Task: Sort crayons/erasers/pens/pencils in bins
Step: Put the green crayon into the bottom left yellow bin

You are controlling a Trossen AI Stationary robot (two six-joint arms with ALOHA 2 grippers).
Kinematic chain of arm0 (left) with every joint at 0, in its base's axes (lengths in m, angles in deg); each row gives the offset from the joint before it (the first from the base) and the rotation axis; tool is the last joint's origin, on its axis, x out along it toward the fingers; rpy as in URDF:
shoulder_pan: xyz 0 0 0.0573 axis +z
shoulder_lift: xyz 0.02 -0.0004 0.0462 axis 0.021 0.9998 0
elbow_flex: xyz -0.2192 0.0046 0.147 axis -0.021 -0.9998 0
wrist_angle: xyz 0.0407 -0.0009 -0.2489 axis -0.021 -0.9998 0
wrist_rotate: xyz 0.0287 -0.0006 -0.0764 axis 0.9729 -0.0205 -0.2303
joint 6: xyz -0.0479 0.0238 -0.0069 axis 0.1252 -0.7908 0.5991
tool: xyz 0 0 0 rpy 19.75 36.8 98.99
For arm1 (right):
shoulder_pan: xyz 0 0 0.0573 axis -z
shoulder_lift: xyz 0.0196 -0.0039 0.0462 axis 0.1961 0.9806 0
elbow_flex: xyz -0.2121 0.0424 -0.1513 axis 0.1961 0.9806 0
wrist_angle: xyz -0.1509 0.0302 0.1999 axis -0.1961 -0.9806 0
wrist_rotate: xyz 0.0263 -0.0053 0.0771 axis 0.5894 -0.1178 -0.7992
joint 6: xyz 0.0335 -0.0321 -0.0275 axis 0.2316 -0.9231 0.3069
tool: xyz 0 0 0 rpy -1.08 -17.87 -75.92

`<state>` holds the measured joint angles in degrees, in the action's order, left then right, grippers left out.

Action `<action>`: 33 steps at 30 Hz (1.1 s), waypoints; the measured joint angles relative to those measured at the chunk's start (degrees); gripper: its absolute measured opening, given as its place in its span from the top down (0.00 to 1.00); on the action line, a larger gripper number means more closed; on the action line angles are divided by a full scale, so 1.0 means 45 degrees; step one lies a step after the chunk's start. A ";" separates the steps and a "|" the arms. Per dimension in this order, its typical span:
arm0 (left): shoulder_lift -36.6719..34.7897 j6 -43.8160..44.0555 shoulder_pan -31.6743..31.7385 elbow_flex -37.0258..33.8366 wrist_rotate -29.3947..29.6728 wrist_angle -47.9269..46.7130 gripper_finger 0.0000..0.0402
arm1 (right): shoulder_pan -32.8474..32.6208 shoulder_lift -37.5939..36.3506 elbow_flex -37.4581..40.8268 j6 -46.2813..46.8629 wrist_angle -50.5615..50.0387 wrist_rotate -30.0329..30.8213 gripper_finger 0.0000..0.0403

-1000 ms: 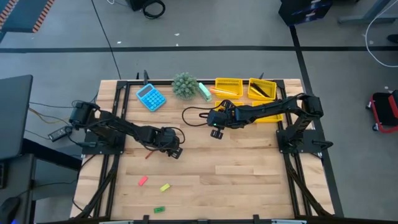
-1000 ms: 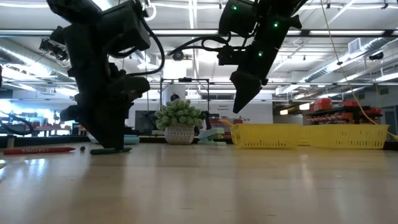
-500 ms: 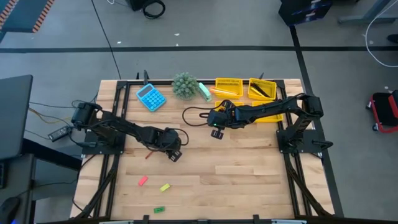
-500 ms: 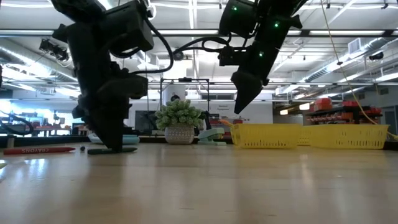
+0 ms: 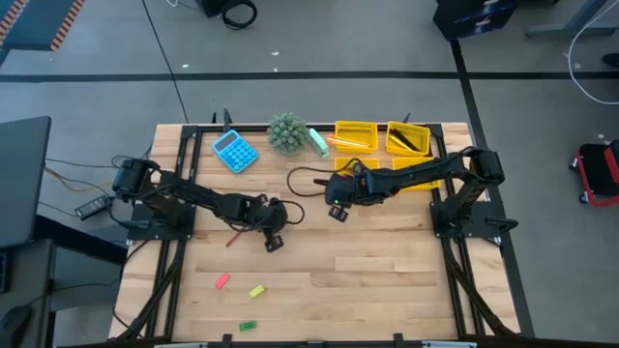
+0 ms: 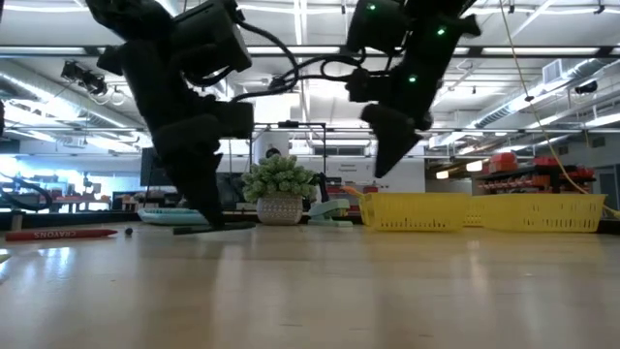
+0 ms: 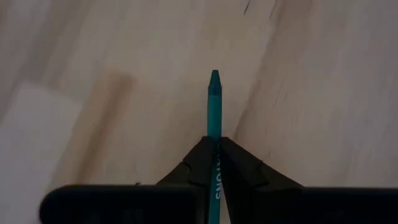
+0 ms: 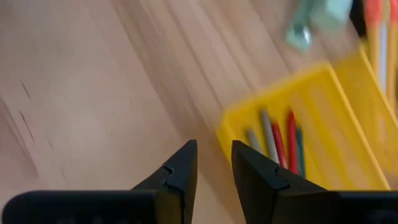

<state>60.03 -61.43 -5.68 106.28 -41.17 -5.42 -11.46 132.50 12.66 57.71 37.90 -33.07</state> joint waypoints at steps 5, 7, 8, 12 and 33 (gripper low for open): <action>0.0000 -0.2010 0.0488 0.0241 -0.0283 0.0542 0.97 | -0.0754 -0.0572 0.0000 0.2372 -0.2592 0.0263 0.74; -0.0005 -0.2816 0.0694 0.0453 -0.0388 0.0704 0.98 | -0.1289 -0.0900 0.0000 0.3184 -0.3283 0.0238 0.74; -0.0005 -0.3184 0.0793 0.0565 -0.0467 0.0769 0.99 | -0.1614 -0.1066 0.0000 0.3476 -0.3515 0.0174 0.74; 0.0088 -0.4040 0.1107 0.1148 -0.0933 0.0877 0.98 | -0.2815 -0.1870 0.0000 0.4475 -0.3655 0.0116 0.74; 0.0350 -0.1354 -0.4892 0.1354 -0.3105 0.3367 0.89 | -0.6905 -0.1644 0.0005 0.8023 -0.2441 0.1573 0.74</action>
<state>61.61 -67.52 -27.69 112.37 -55.14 9.73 -42.53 125.11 12.68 93.82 26.91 -25.99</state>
